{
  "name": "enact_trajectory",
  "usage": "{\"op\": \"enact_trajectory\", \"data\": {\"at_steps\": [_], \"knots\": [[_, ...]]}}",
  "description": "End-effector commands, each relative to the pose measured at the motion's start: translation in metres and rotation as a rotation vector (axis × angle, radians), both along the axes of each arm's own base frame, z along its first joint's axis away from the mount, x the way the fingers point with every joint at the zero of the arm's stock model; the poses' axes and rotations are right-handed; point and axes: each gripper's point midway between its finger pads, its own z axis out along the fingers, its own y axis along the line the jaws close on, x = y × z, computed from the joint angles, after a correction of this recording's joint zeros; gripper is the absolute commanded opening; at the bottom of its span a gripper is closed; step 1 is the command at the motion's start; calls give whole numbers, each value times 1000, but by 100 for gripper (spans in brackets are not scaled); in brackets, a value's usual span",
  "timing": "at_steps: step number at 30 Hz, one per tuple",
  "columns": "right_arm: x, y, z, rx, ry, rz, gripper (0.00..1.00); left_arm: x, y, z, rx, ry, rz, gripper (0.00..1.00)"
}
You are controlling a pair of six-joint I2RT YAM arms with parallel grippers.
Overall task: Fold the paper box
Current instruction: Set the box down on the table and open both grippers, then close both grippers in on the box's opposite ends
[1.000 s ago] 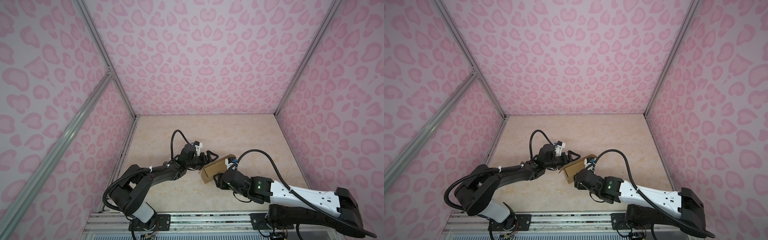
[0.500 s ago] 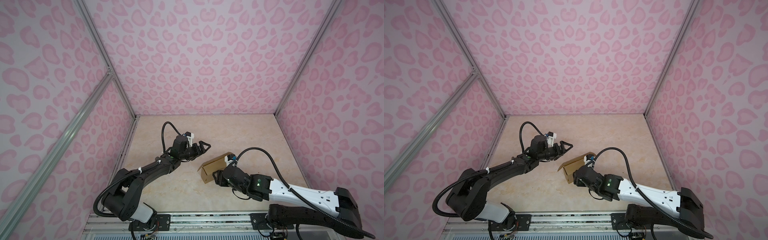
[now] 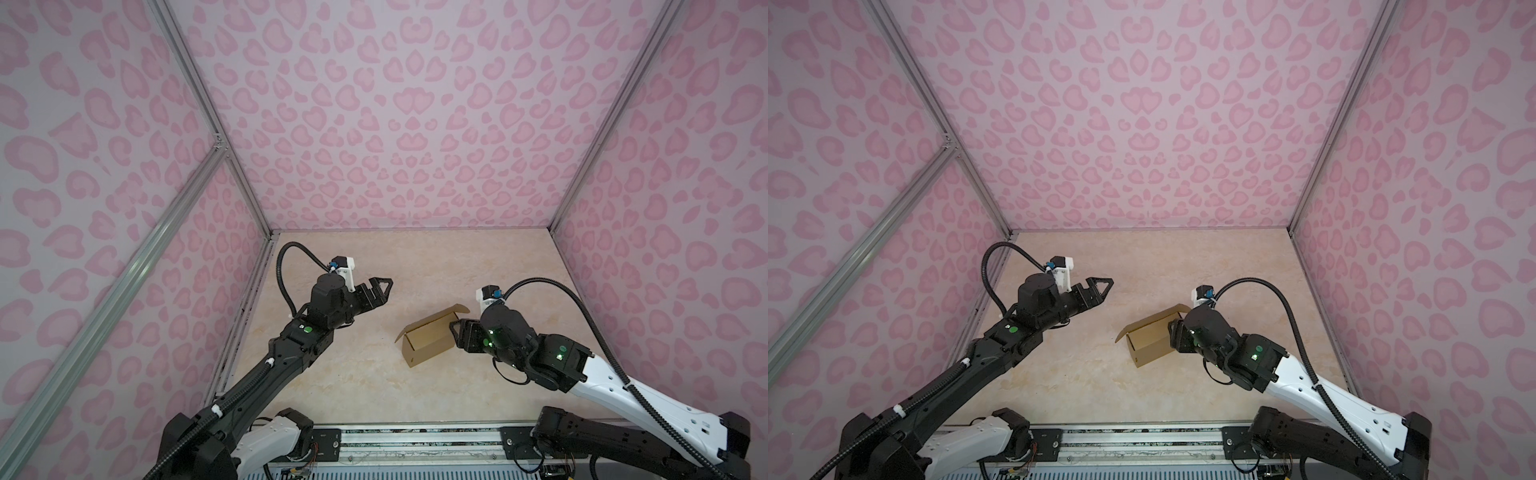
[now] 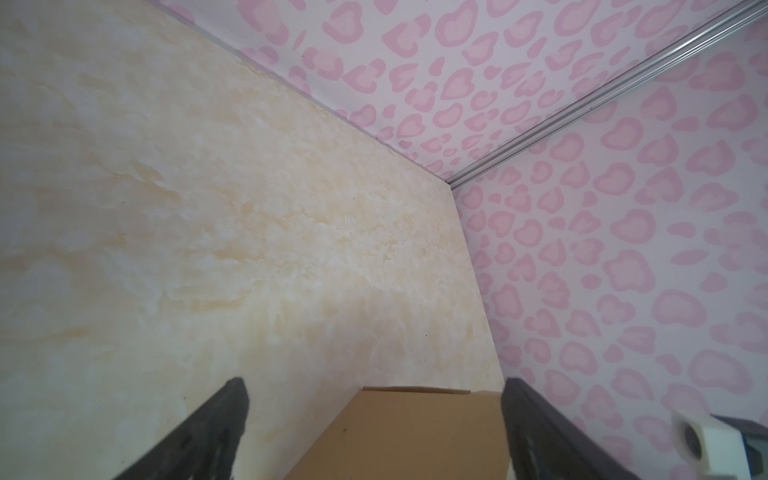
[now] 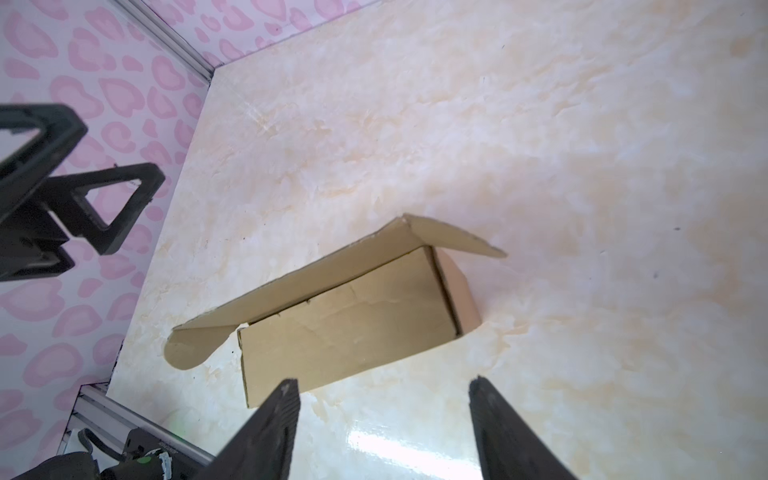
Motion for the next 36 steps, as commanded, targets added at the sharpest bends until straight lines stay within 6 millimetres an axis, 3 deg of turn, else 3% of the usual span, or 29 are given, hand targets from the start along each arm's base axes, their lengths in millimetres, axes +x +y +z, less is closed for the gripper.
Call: {"op": "enact_trajectory", "data": {"at_steps": [1, 5, 11, 16, 19, 25, 36], "knots": [[0, -8, 6, -60, 0, 150, 67, -18, 13, -7, 83, -7, -9, 99], [7, -11, 14, -68, -1, 243, 66, -41, 16, -10, 110, 6, -66, 86], [14, -9, 3, -203, 5, 357, 66, -69, 5, -21, 180, 28, -146, 84], [19, -13, -6, -238, 11, 412, 66, -86, -5, -26, 266, 16, -211, 84], [22, -5, -2, -205, 8, 427, 64, -95, -12, -31, 311, 12, -261, 81], [38, -13, -11, -272, 7, 383, 63, -101, -20, -35, 387, -4, -302, 81], [44, -14, -13, -280, -25, 374, 59, -103, -37, -41, 423, -1, -354, 70]]}}
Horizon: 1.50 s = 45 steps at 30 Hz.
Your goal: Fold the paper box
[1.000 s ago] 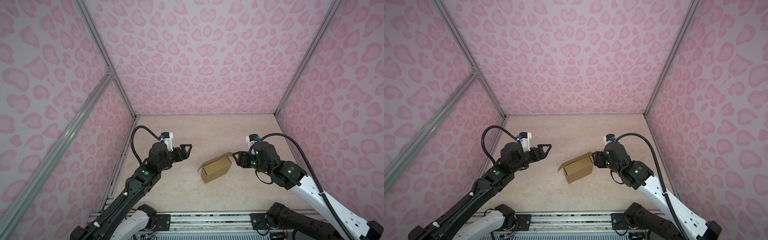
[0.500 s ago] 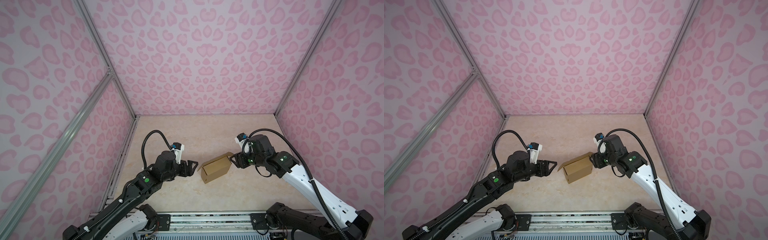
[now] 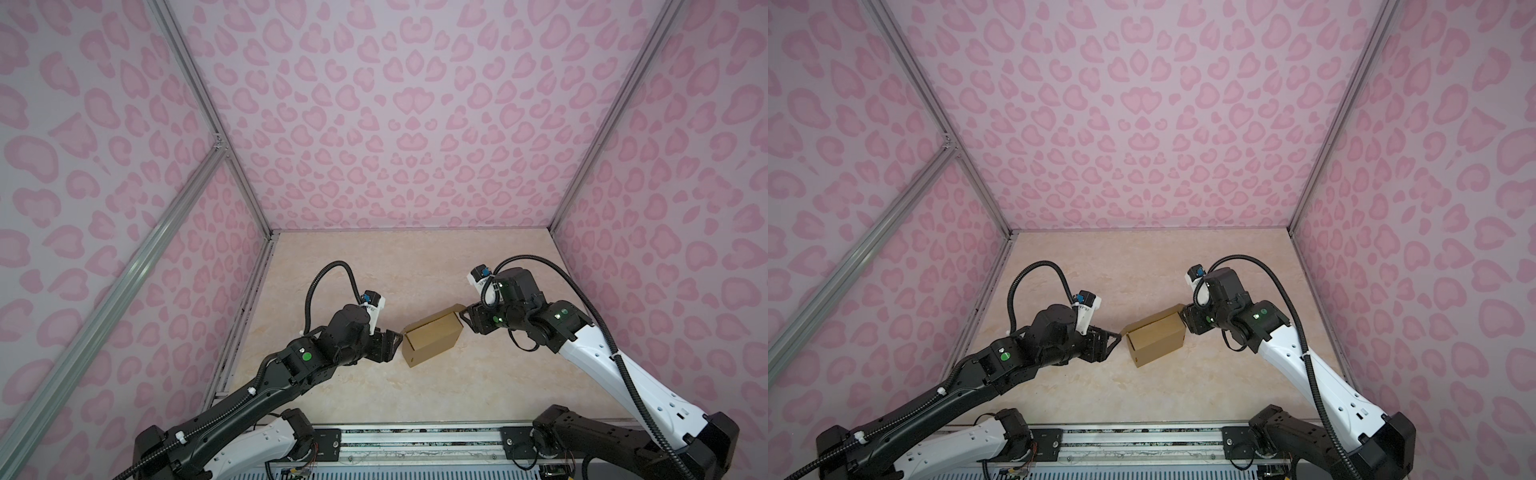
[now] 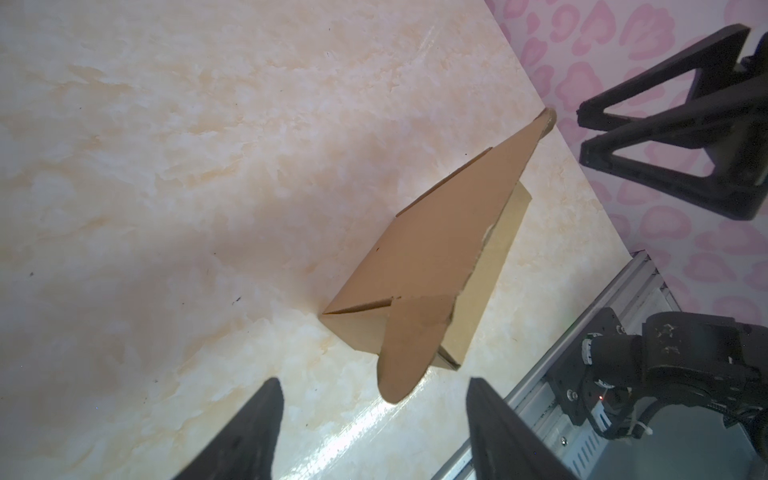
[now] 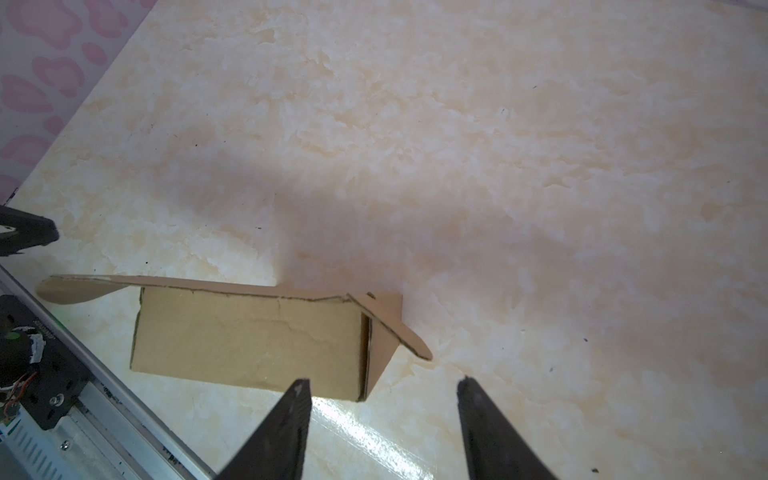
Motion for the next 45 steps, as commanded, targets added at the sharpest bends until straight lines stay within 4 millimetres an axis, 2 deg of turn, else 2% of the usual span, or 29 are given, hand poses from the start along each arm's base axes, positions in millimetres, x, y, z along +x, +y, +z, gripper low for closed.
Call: {"op": "enact_trajectory", "data": {"at_steps": [1, 7, 13, 18, 36, 45], "knots": [[6, 3, 1, 2, -24, 11, 58, 3, -4, 3, 5, -17, -11, 68], [10, 3, 0, -12, -40, 8, 56, 2, -6, 3, 11, -15, -19, 62], [12, 4, 0, -7, -50, 13, 53, 5, -8, -1, 37, -15, -29, 60], [13, 4, 0, -7, -61, 15, 49, 7, -13, -2, 40, -9, -42, 54], [15, 10, -9, 2, -58, 36, 43, 7, -18, -3, 40, 4, -56, 45], [13, 10, -12, 3, -46, 43, 35, 8, -18, -4, 51, 4, -59, 41]]}}
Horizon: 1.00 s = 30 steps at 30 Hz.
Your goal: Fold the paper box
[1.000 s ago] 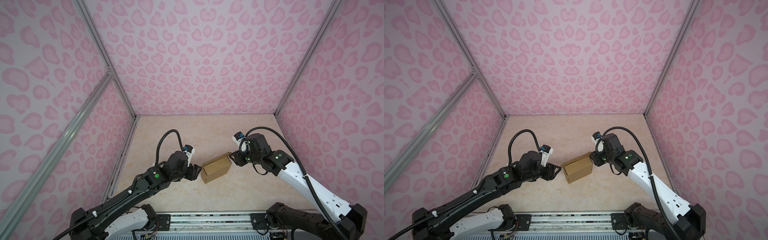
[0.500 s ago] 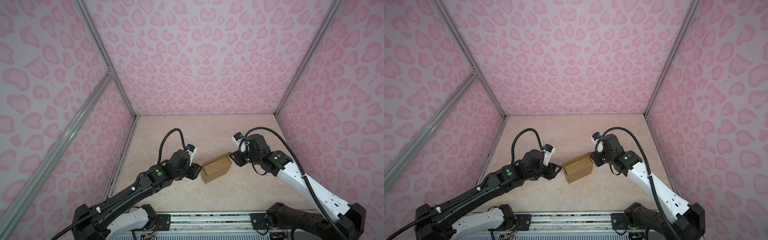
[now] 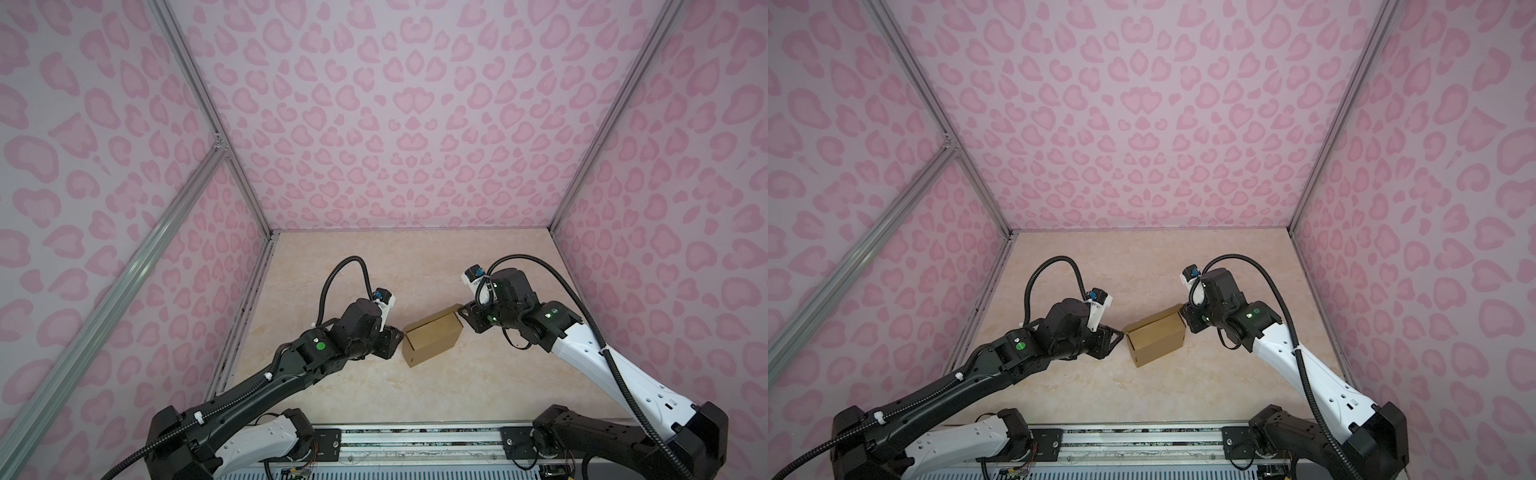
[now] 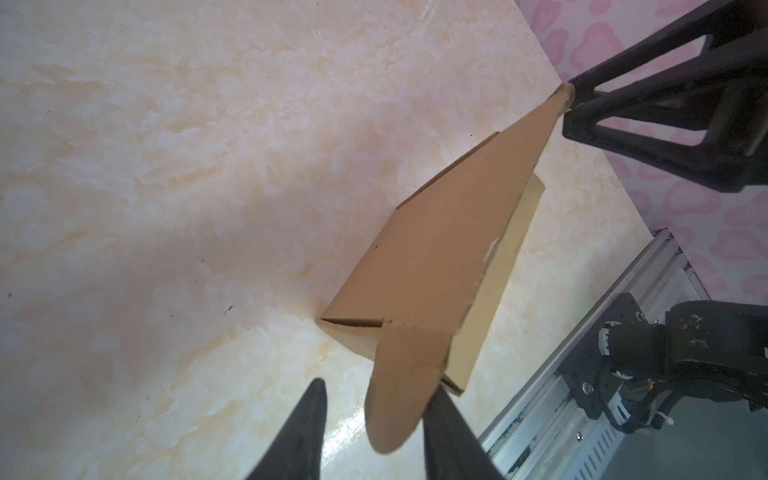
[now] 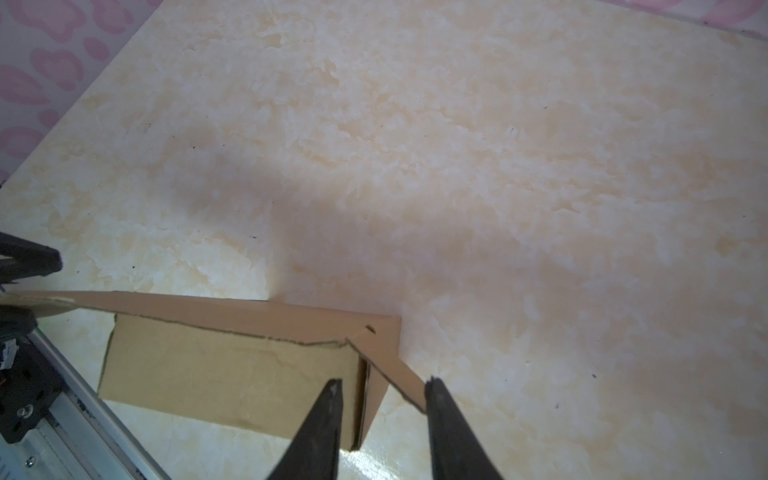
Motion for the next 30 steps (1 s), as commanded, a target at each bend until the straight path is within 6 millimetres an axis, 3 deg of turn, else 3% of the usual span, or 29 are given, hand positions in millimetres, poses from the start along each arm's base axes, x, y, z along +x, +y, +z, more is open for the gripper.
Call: {"op": "enact_trajectory", "data": {"at_steps": [1, 25, 30], "knots": [[1, 1, -1, 2, -6, 10, 34, 2, -3, 6, -7, -16, -12, 41], [-10, 4, -3, 28, 25, 28, 15, 4, -3, 6, 16, -11, -8, 37], [-13, 6, -6, 27, 36, 35, 12, 5, -5, 7, 14, -5, -8, 31]]}}
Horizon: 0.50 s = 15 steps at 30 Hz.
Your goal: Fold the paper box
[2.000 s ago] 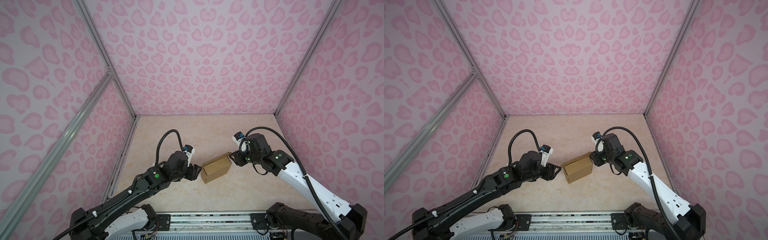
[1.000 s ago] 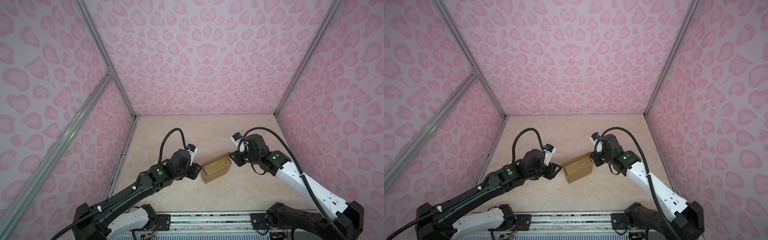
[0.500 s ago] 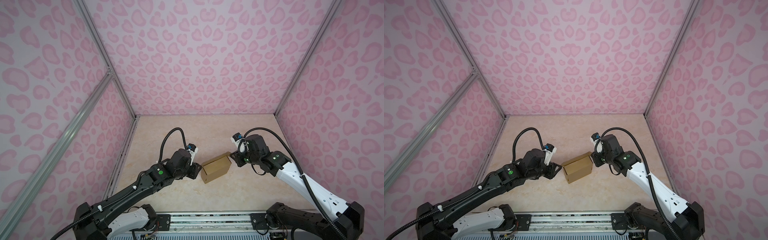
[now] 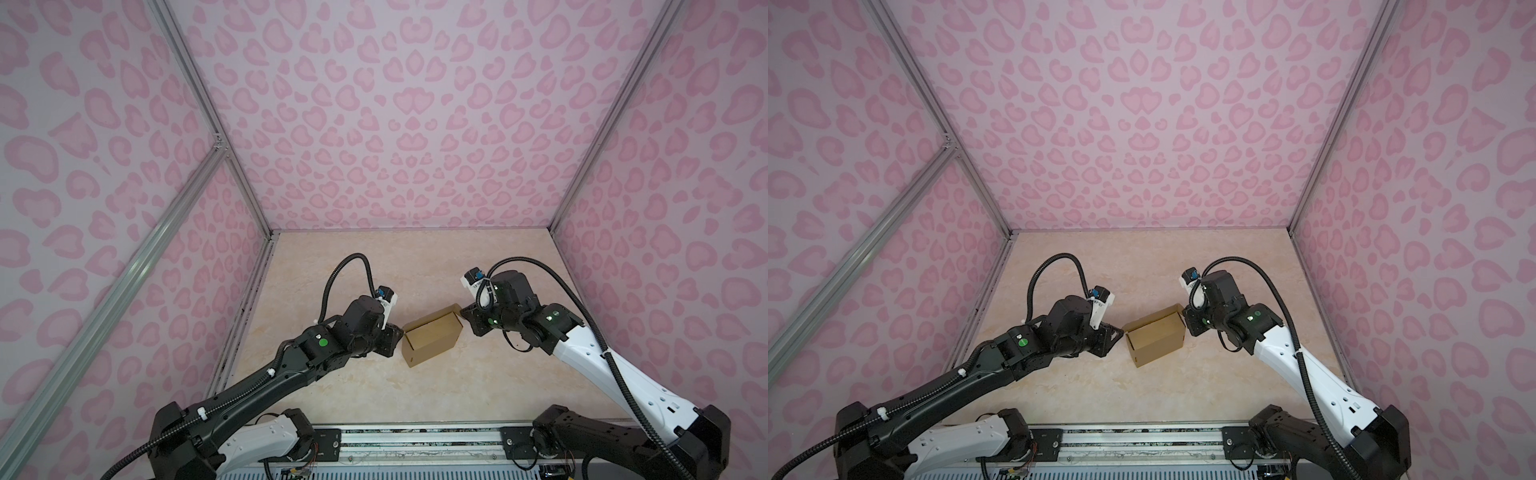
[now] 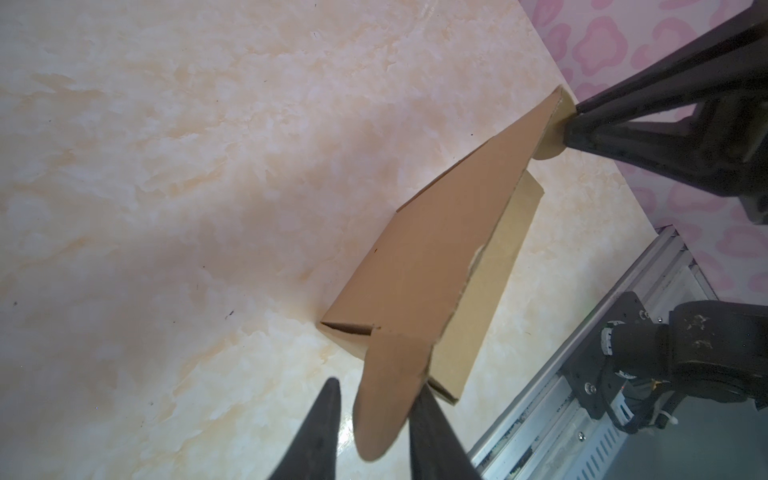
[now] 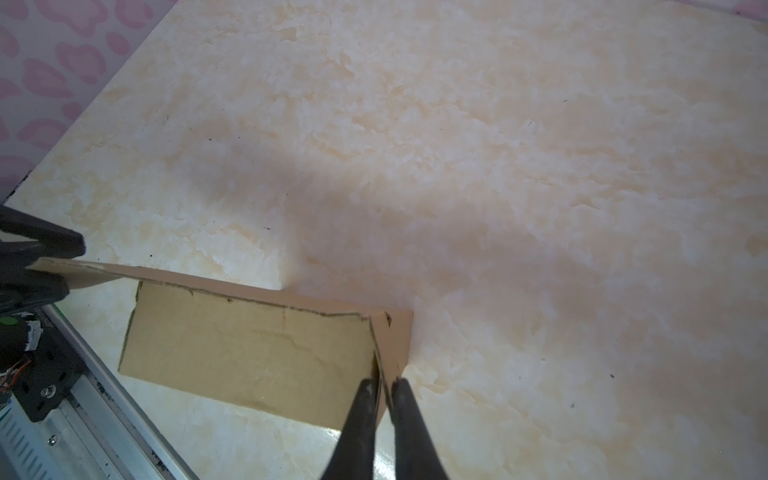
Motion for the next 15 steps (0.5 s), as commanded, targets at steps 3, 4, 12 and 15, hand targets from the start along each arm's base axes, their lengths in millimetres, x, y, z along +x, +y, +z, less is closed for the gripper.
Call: {"op": "enact_trajectory", "data": {"at_steps": [3, 4, 12, 15], "knots": [[-4, 1, -4, 6, 19, 4, 11, 2, -2, 4, -2, -4, -1, 30], [-5, 1, -5, 6, 20, 4, 11, 2, -2, 3, -1, -3, -2, 29], [-7, 2, -1, 12, 19, 7, 9, 2, -2, 6, 1, -2, 0, 25], [-8, 3, 0, 13, 20, 9, 8, 2, -3, 6, -2, 3, -2, 23]]}}
